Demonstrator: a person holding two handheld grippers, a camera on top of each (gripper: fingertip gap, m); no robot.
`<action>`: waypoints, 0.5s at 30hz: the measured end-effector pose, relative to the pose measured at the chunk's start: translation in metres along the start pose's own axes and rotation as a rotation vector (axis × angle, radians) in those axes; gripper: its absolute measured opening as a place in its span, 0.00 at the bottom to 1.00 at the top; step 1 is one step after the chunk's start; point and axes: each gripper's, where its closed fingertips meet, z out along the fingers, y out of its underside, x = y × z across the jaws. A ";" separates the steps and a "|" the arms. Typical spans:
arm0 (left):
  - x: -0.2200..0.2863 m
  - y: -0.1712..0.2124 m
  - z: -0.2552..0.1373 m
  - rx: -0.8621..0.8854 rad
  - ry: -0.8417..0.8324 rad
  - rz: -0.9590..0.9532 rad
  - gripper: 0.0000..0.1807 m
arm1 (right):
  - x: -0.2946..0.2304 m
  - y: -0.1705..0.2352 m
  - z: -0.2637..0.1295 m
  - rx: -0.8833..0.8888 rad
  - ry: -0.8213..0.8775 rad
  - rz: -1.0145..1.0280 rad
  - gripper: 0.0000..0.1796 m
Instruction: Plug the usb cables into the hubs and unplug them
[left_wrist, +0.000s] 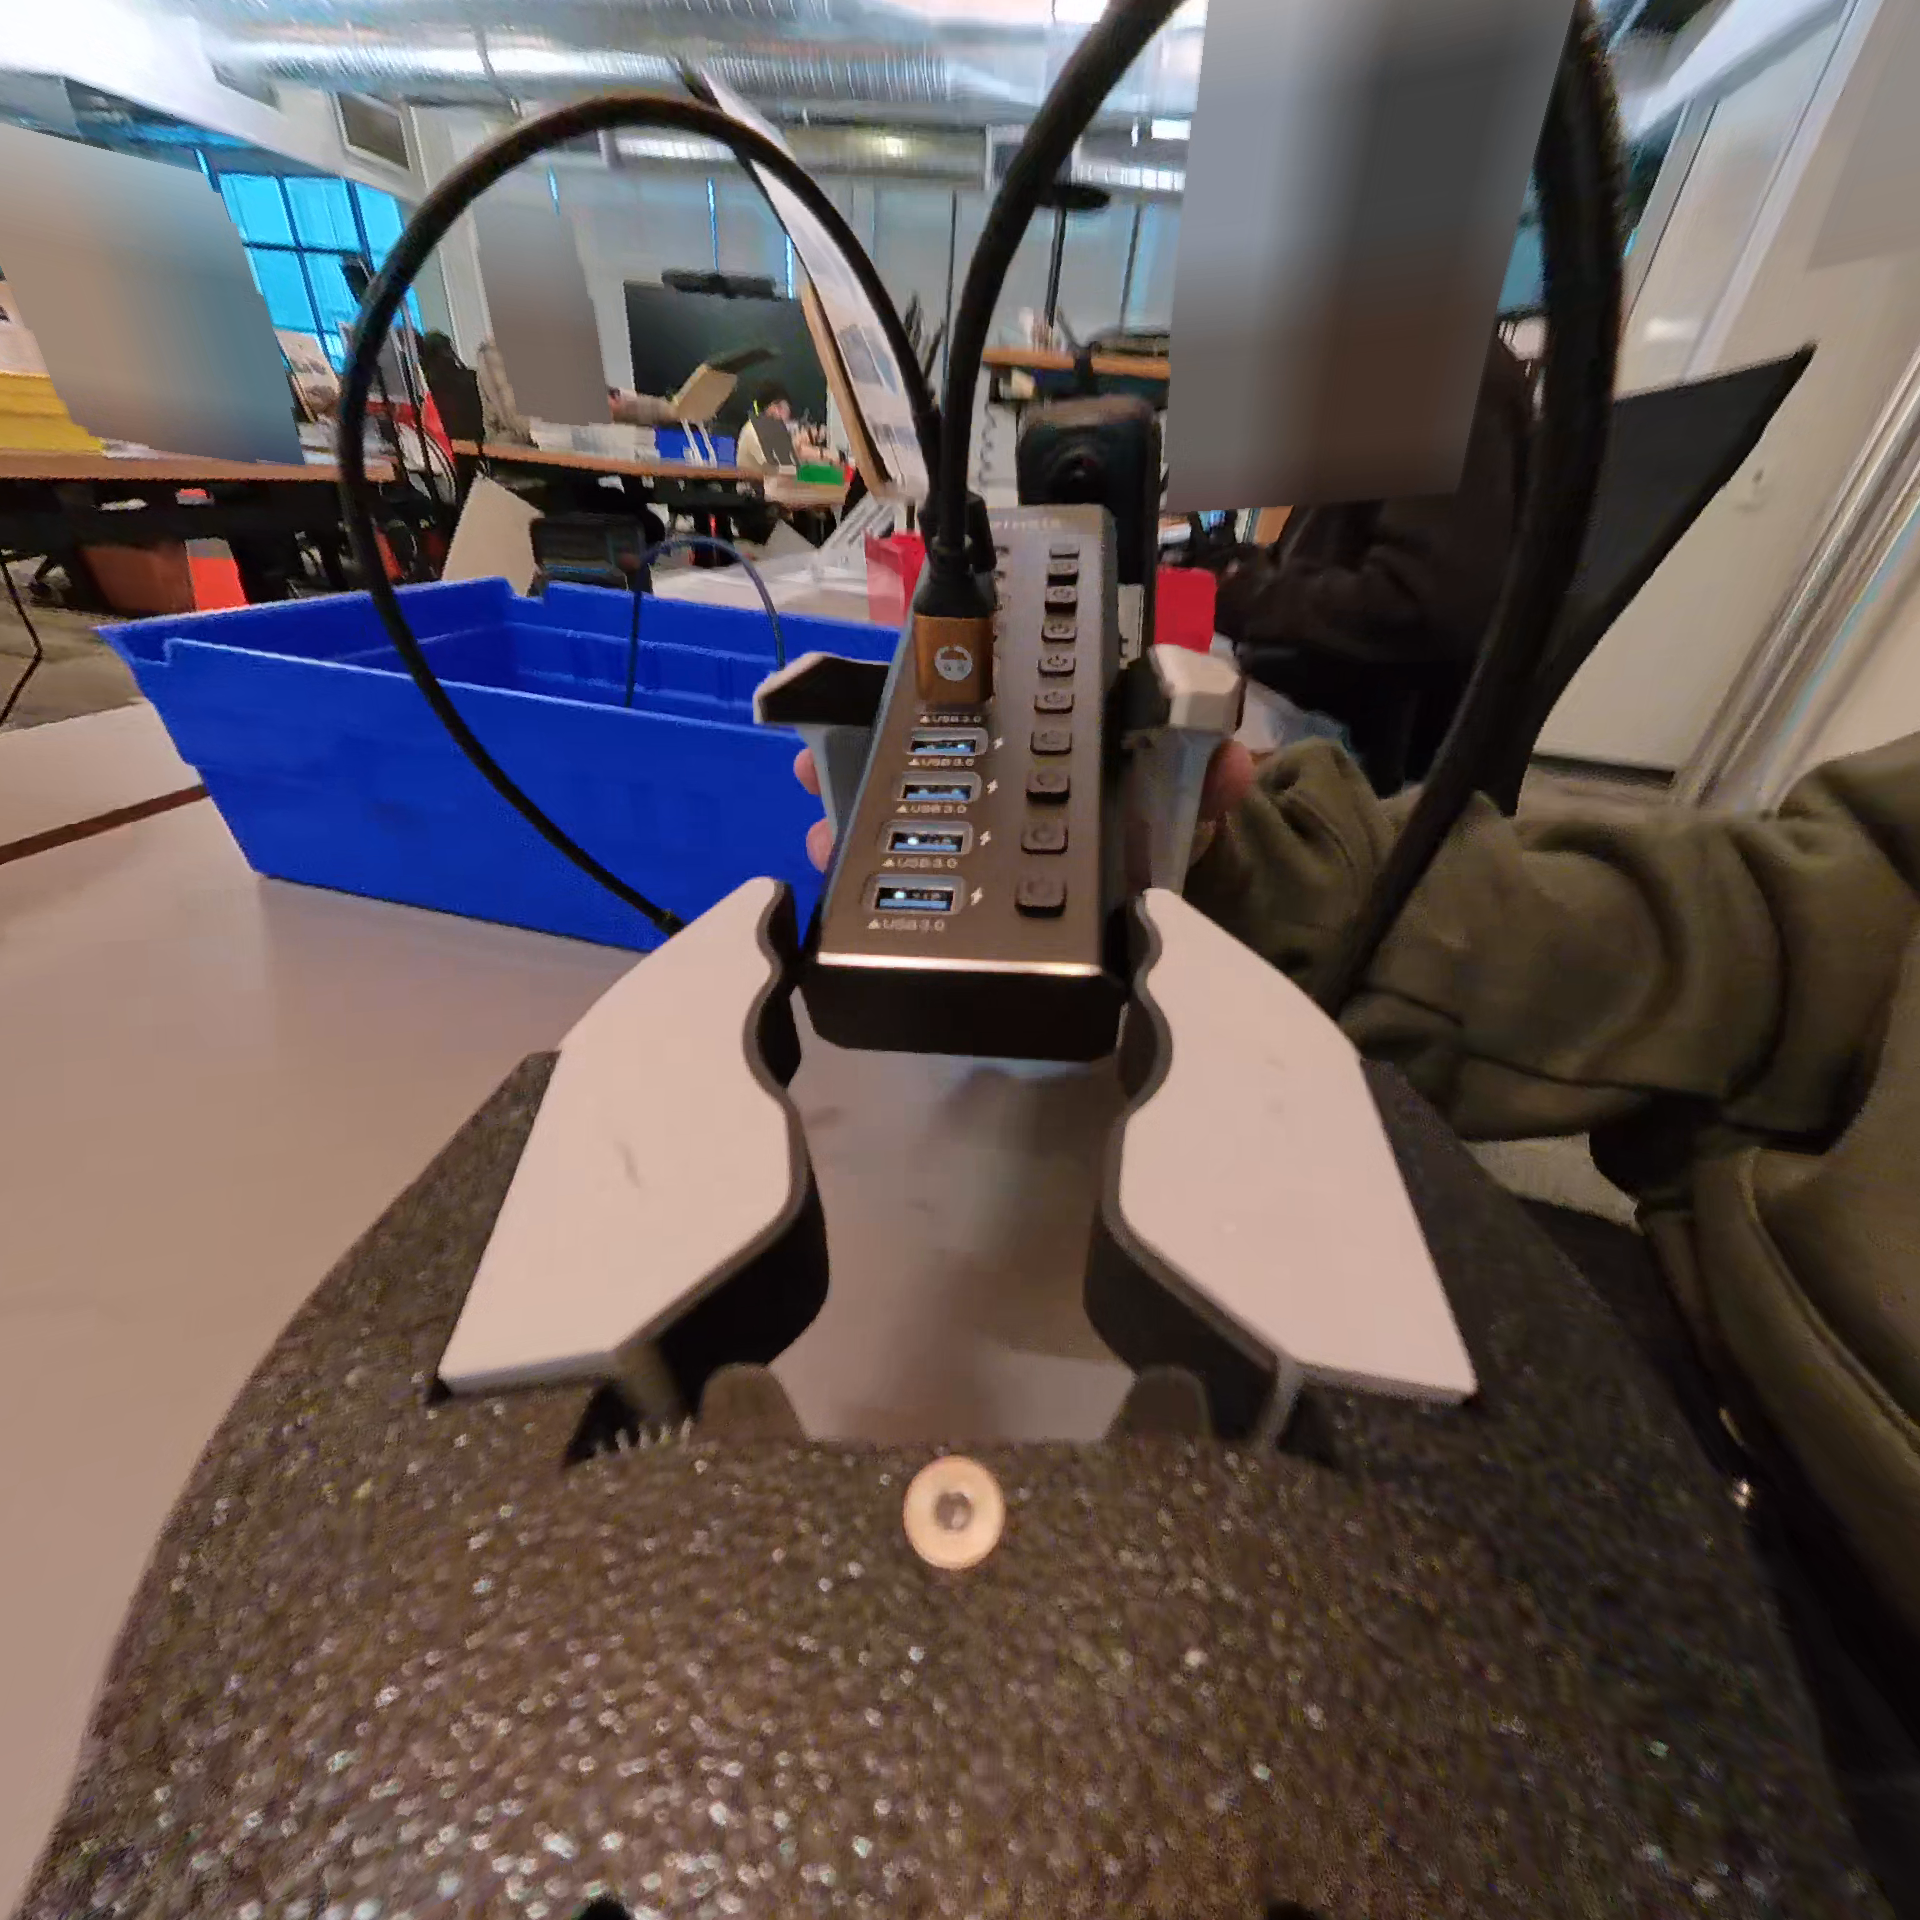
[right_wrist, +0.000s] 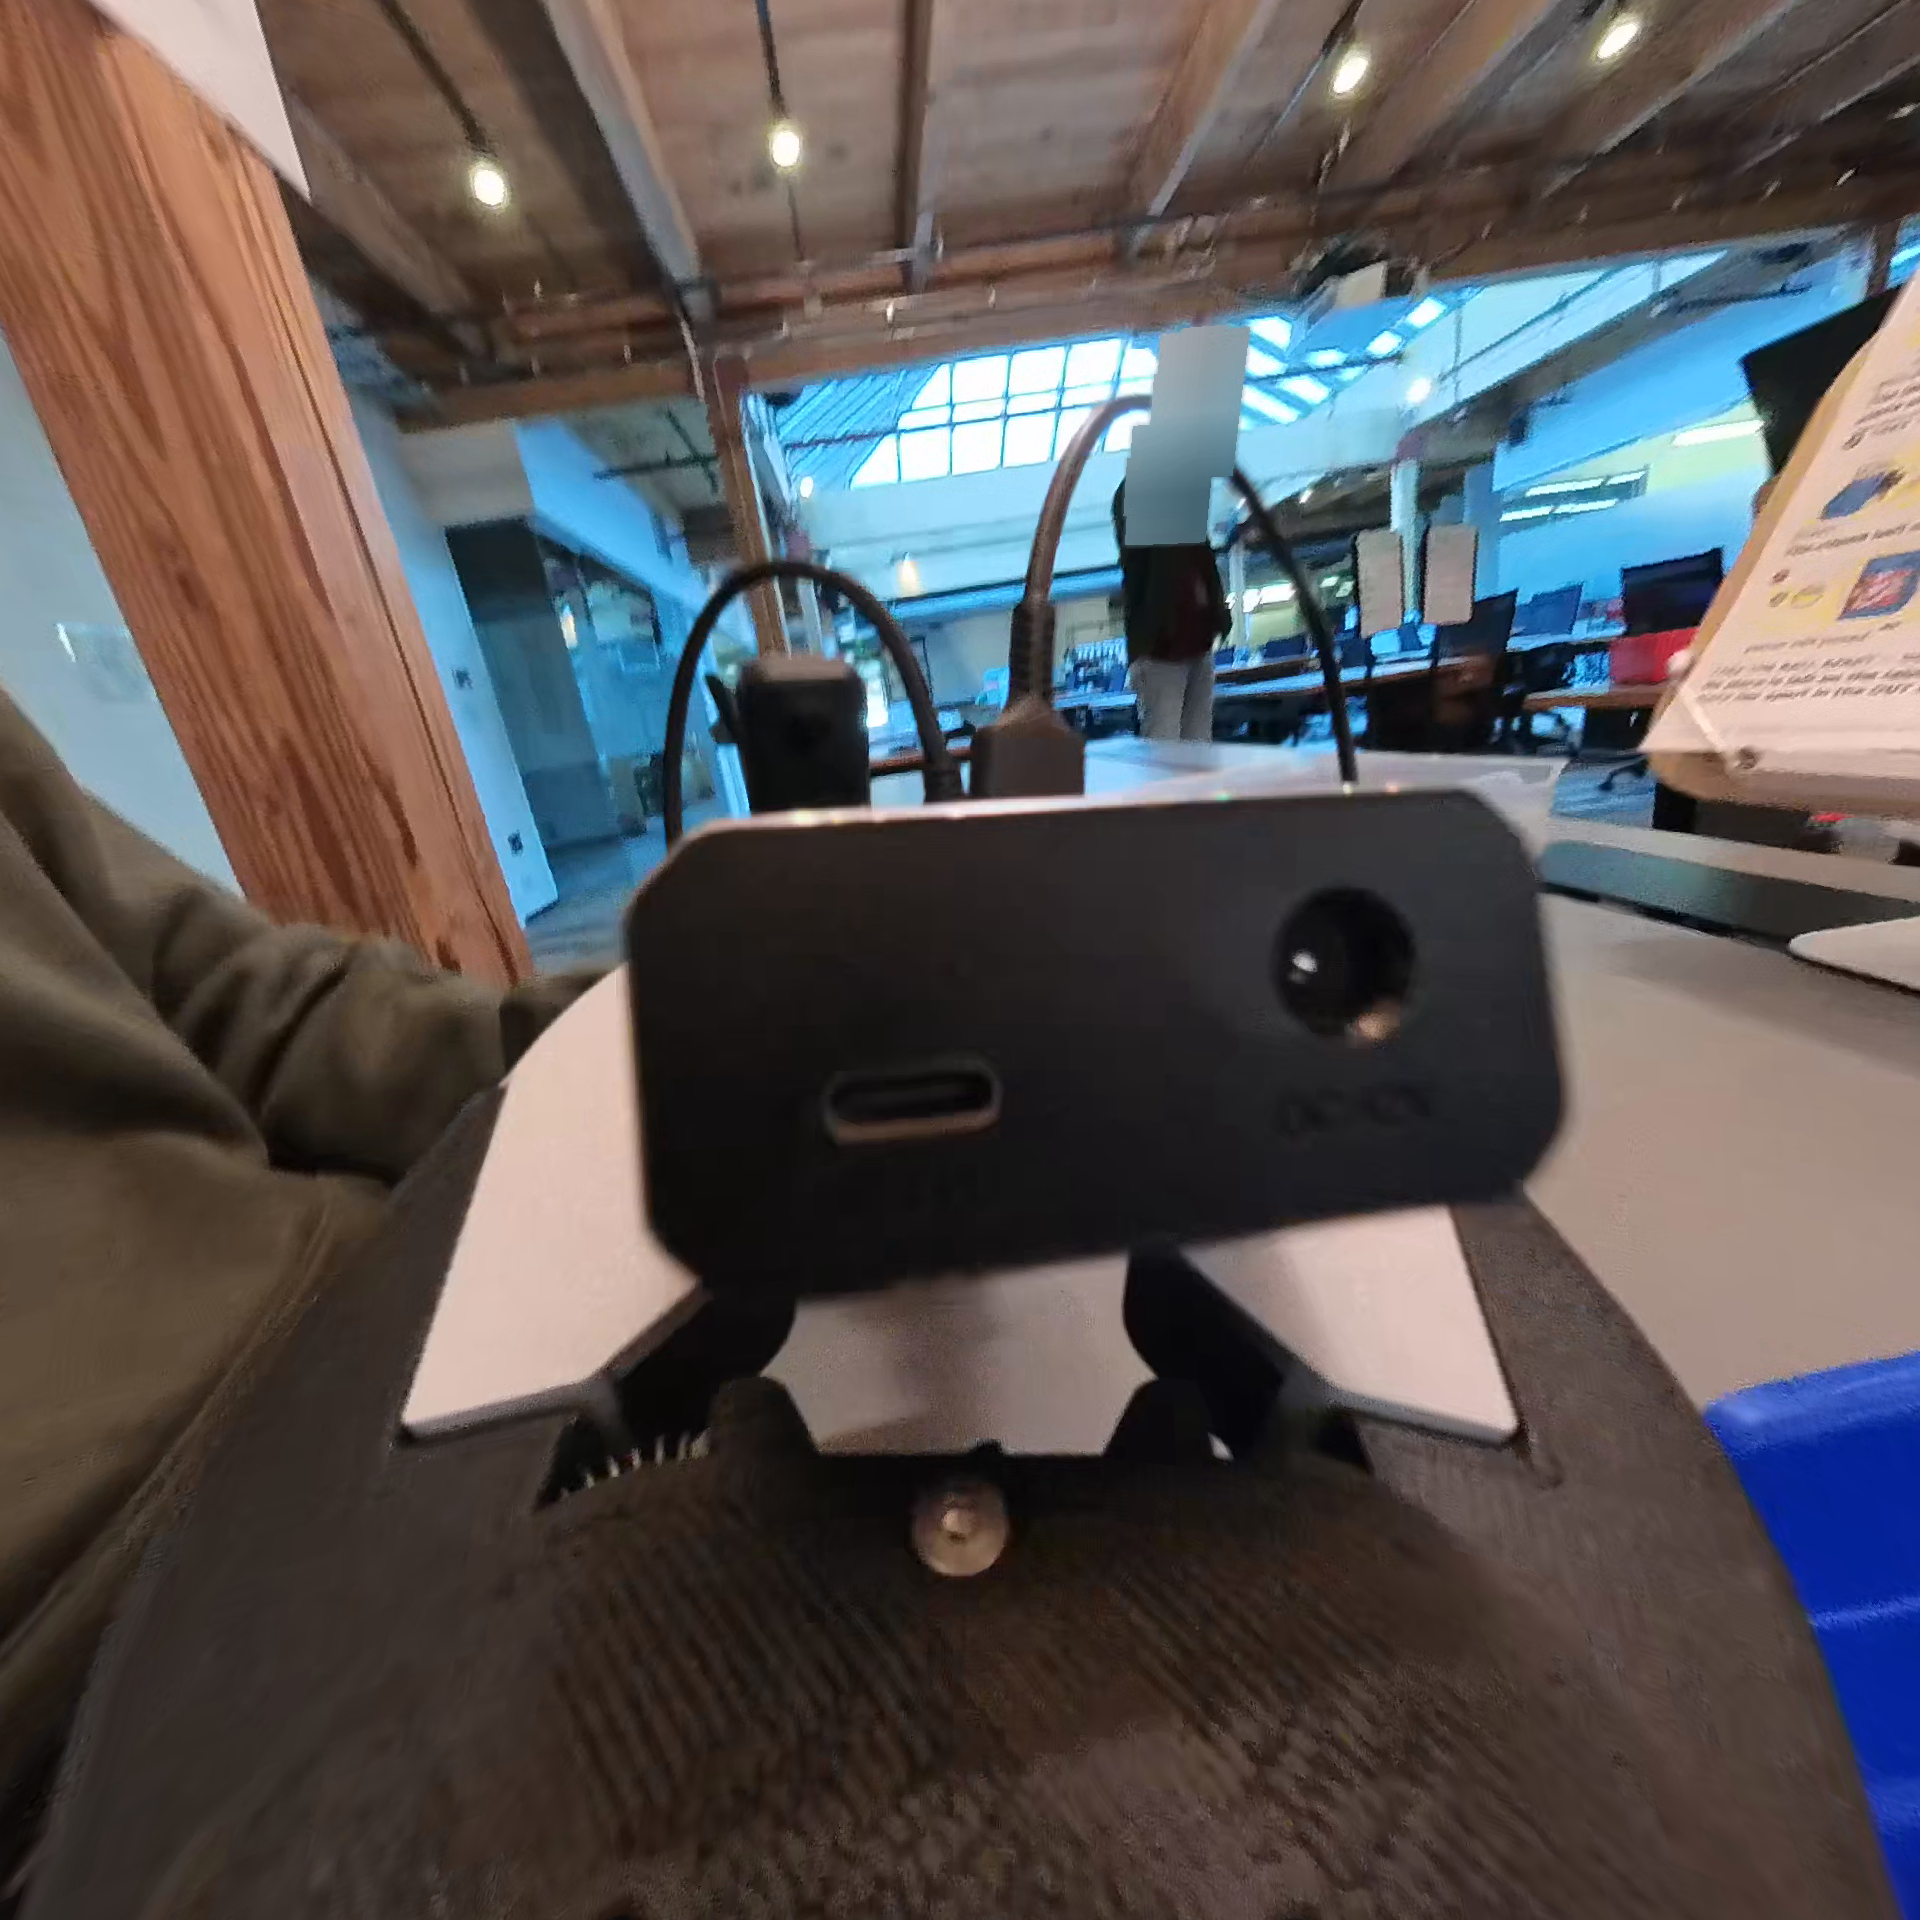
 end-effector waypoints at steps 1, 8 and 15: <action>-0.001 -0.002 -0.002 0.023 -0.003 -0.013 0.33 | 0.001 -0.007 0.000 0.026 0.011 0.009 0.44; -0.003 -0.008 -0.006 0.089 -0.038 -0.037 0.33 | 0.010 -0.024 0.008 0.037 0.115 0.035 0.45; 0.009 0.026 0.008 -0.183 -0.038 0.031 0.33 | -0.014 -0.043 0.036 0.069 0.094 -0.018 0.43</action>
